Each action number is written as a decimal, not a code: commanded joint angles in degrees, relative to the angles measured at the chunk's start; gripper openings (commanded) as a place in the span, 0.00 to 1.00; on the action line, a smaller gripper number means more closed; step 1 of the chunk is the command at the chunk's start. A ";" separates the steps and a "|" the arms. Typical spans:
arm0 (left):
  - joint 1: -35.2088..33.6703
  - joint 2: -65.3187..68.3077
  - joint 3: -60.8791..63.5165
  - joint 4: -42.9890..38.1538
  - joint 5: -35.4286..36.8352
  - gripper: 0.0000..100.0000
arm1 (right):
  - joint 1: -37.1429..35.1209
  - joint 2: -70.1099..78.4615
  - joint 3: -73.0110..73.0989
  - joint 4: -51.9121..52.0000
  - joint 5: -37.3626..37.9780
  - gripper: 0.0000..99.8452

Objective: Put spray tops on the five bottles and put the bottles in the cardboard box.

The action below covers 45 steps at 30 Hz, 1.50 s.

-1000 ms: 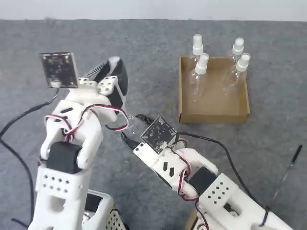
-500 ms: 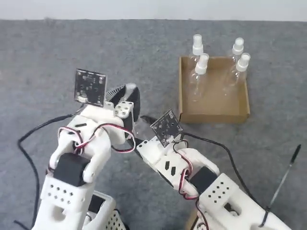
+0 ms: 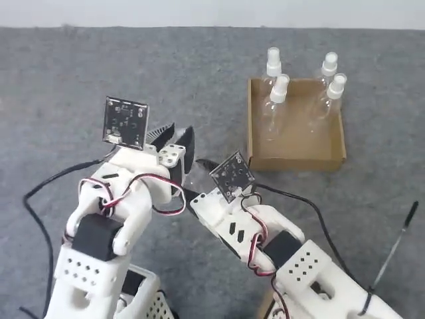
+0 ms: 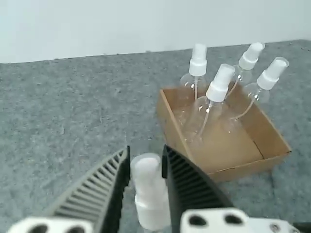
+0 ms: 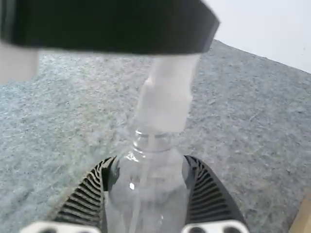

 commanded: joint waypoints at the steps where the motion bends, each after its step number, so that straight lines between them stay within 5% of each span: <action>1: -3.16 -1.14 -6.99 0.35 -0.44 0.10 | 0.75 -1.71 -0.35 -1.45 -0.62 0.01; 8: -8.53 -0.88 -9.10 -0.97 -1.93 0.10 | 0.75 -1.71 -0.26 -1.45 -0.62 0.01; 28: -4.31 11.69 -6.29 -5.36 -9.67 0.10 | 0.75 -2.24 0.62 -1.71 -0.44 0.01; 45: -4.22 5.63 -2.68 4.31 -11.69 0.10 | 1.01 -2.24 0.70 -1.89 -0.44 0.01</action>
